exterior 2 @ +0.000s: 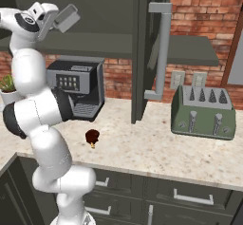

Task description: Retrieve the tupperware from the cabinet, then place the raw meat into the tupperware to avoid contamination.

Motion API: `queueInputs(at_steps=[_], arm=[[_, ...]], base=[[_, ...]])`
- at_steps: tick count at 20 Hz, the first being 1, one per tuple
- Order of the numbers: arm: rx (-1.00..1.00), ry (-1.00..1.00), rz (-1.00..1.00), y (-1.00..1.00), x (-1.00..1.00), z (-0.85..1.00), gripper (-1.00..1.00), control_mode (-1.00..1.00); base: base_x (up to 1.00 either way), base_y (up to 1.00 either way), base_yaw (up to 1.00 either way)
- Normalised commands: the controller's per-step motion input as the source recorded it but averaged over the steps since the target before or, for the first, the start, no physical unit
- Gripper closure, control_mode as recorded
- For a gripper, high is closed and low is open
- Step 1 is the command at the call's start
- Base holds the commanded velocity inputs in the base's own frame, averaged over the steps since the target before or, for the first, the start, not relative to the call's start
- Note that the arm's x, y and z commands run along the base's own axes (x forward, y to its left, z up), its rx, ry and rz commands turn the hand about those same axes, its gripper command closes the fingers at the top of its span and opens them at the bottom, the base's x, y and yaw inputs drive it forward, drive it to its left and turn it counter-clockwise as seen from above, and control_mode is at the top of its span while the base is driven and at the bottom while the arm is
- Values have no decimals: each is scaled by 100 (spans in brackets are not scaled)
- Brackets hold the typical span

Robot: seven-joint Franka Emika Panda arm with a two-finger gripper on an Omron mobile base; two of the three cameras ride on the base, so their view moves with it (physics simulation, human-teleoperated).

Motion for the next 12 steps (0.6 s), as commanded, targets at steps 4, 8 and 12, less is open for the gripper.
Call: queueInputs(at_steps=[4,8,12], arm=[[0,-7,0,26,-100,24,100,-100],[0,-5,0,18,-100,15,100,-100],[0,-5,0,16,-100,14,100,-100]], base=[[0,0,0],[0,0,0],[0,0,0]])
